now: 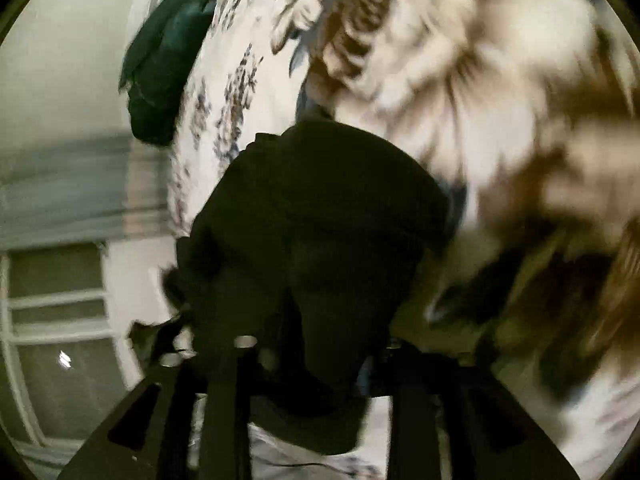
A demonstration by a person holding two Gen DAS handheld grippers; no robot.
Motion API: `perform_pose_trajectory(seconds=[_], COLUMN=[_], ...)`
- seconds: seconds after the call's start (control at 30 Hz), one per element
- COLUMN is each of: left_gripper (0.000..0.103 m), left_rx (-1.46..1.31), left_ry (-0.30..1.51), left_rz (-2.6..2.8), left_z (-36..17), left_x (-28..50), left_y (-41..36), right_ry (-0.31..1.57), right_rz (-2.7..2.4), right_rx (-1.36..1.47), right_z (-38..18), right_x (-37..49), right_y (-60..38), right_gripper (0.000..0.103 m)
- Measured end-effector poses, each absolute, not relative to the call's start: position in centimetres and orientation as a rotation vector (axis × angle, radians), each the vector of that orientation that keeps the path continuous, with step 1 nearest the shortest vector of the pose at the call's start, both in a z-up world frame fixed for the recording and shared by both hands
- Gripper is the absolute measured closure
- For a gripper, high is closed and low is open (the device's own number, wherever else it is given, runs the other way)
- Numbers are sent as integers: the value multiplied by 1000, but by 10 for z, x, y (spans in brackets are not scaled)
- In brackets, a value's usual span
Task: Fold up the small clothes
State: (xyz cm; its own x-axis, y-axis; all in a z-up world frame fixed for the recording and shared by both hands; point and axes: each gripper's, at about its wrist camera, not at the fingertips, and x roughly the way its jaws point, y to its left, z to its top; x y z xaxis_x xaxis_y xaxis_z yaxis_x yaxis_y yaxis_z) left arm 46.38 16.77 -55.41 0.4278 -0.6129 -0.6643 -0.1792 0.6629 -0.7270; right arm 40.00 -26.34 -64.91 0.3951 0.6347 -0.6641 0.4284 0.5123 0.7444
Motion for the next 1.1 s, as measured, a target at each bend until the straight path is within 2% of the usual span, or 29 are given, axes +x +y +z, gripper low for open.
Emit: perform_pose_trajectory(seconds=[0.03,0.1,0.33,0.37,0.4,0.47,0.63,0.67,0.7,0.73,0.93,1.1], left_gripper=[25,22,17,17,16,7,8,11,13,17,18,16], left_rx=[-884,-957,-1040,-1054,-1062,-1062,-1019,-991,-965,-942,-781,-652], left_ry=[1114,1114,1160,1153,1137,1122,1068,1066,1064,1069,1105,1268], left_rz=[-326,-343,-274,-275,-282,-281,-253,-254,-261,-270,-357,-427], left_z=[-551,-555,-589,-595,-602,-610,-614,-609,-604,-600,-578,-595], left_x=[446,418,375,376,381,392,416,420,425,430,479,514], left_y=[169,166,142,138,134,128,119,116,115,113,109,102], right_ry=[1227,1263,1330,1320,1305,1285,1287,1259,1230,1246,1186,1239], right_rz=[212,288,281,269,246,211,190,198,193,165,138,80], right_rx=[1079,1040,927,941,961,999,1119,1128,1104,1059,1143,1137], right_z=[-648,-651,-633,-630,-631,-641,-686,-684,-678,-676,-656,-649], right_x=[409,424,421,418,416,420,450,450,448,447,396,350], right_y=[-266,-267,-263,-267,-273,-283,-289,-290,-290,-289,-287,-271], right_gripper=[49,21,15,12,5,2,0,5,47,70,77,75])
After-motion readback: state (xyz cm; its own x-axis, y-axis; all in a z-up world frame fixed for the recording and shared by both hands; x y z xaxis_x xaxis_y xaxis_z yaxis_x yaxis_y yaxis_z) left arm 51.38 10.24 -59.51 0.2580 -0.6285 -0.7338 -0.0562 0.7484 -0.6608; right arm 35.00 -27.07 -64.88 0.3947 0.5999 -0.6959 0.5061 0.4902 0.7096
